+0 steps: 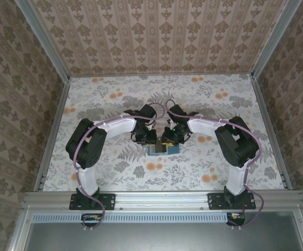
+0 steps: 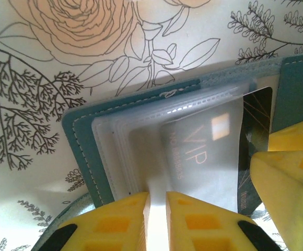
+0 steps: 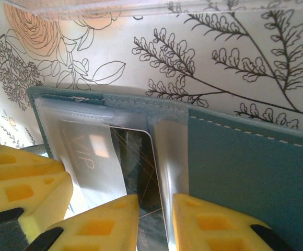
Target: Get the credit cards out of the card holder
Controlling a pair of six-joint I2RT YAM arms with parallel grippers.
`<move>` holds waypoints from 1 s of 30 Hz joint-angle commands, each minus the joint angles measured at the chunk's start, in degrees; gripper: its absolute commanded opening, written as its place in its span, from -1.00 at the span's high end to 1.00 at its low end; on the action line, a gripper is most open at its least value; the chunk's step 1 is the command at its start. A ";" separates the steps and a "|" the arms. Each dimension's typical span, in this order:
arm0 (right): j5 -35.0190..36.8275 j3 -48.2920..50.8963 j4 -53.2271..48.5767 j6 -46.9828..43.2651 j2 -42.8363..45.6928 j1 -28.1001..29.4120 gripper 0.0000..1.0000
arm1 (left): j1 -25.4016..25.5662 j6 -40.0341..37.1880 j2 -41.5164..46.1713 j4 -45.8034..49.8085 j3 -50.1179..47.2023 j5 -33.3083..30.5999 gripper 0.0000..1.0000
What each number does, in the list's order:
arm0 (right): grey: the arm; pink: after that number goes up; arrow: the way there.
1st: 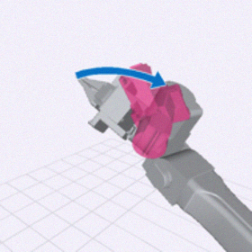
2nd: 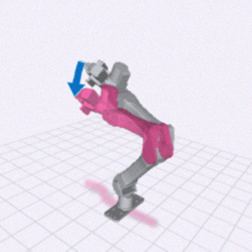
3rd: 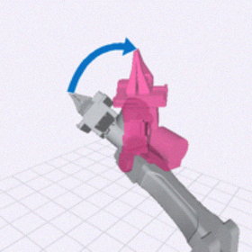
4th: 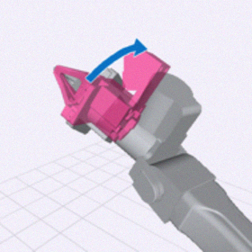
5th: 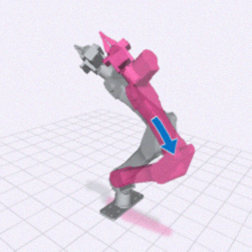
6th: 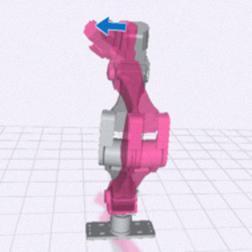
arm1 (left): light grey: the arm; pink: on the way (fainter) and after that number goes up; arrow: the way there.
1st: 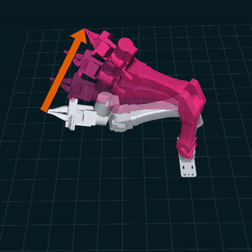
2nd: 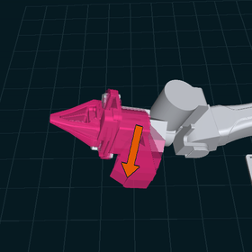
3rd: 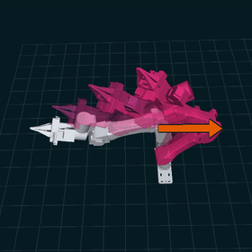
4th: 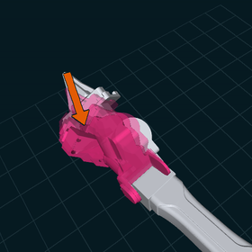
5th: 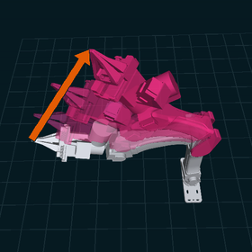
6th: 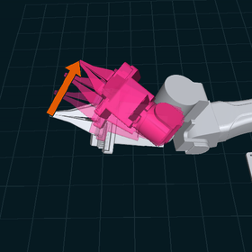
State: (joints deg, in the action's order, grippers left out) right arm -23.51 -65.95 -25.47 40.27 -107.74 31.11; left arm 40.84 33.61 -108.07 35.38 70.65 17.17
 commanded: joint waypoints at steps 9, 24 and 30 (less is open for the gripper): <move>-7.22 3.93 7.65 2.81 3.00 -1.23 0.52 | 0.12 -3.74 -3.77 7.49 2.14 -3.78 0.69; -10.15 6.63 13.25 5.12 4.42 -1.49 0.62 | 0.17 -4.31 -4.69 8.49 2.57 -4.34 0.70; -10.33 7.18 13.74 5.00 4.12 -1.58 0.68 | 0.25 -4.33 -4.53 8.46 2.67 -4.41 0.70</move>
State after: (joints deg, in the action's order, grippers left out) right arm -31.79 -59.51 -13.76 44.86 -104.92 29.71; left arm 40.86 30.33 -110.00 39.83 73.67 15.75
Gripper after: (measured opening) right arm 0.166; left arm 0.149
